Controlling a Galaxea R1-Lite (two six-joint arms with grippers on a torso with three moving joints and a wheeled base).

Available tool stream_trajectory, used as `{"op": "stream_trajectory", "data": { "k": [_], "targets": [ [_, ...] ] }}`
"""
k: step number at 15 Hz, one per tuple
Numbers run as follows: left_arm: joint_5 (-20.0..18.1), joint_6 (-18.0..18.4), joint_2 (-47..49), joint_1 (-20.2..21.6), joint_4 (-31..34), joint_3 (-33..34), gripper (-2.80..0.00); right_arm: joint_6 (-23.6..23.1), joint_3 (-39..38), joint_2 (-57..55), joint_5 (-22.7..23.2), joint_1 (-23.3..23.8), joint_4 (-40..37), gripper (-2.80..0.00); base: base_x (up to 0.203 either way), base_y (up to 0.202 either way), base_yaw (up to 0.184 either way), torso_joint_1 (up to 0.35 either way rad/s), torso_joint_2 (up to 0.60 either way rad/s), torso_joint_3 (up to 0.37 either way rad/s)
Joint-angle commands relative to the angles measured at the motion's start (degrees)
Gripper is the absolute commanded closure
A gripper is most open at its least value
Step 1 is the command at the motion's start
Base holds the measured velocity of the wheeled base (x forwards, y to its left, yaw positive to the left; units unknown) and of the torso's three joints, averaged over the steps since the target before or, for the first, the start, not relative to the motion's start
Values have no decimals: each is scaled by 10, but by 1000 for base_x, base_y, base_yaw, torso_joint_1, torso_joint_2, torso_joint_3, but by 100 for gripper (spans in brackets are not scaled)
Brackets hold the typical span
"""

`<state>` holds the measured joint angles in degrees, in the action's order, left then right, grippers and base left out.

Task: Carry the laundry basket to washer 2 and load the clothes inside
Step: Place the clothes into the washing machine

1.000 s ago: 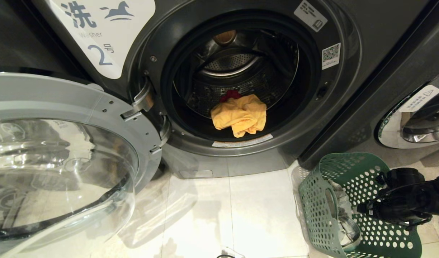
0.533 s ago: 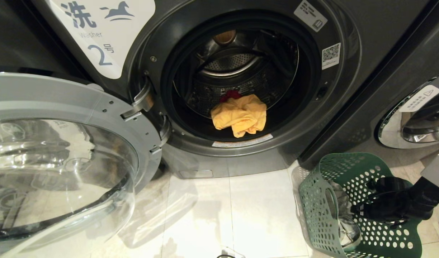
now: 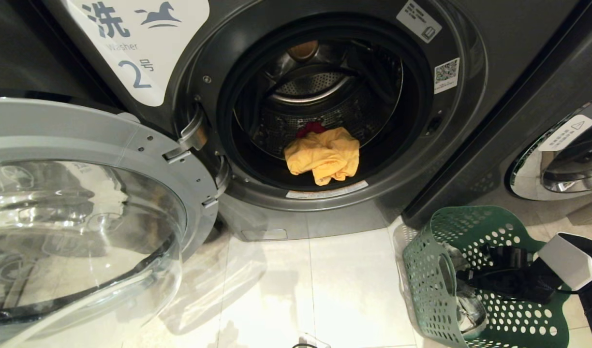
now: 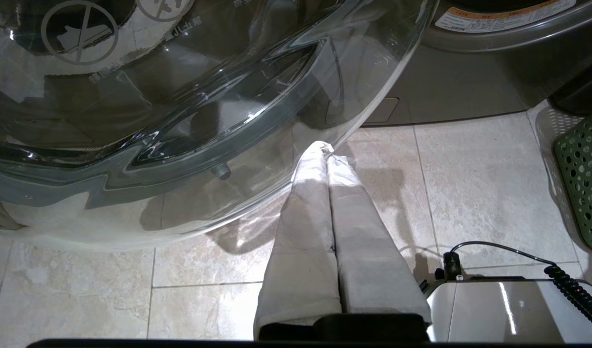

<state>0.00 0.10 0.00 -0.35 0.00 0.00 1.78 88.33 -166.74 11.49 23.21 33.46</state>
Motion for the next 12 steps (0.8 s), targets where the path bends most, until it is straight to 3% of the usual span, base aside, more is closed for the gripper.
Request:
{"op": "stream_trajectory", "data": {
  "k": [1,5,12],
  "targets": [
    [0,0,0,0,0,0,0,3,63,-57,-1,1,10,-280,0,0,0,0,0,0],
    [0,0,0,0,0,0,0,4,112,-91,-41,-3,29,-280,0,0,0,0,0,0],
    [0,0,0,0,0,0,0,-2,96,-90,-38,-16,31,-280,0,0,0,0,0,0]
  ]
}}
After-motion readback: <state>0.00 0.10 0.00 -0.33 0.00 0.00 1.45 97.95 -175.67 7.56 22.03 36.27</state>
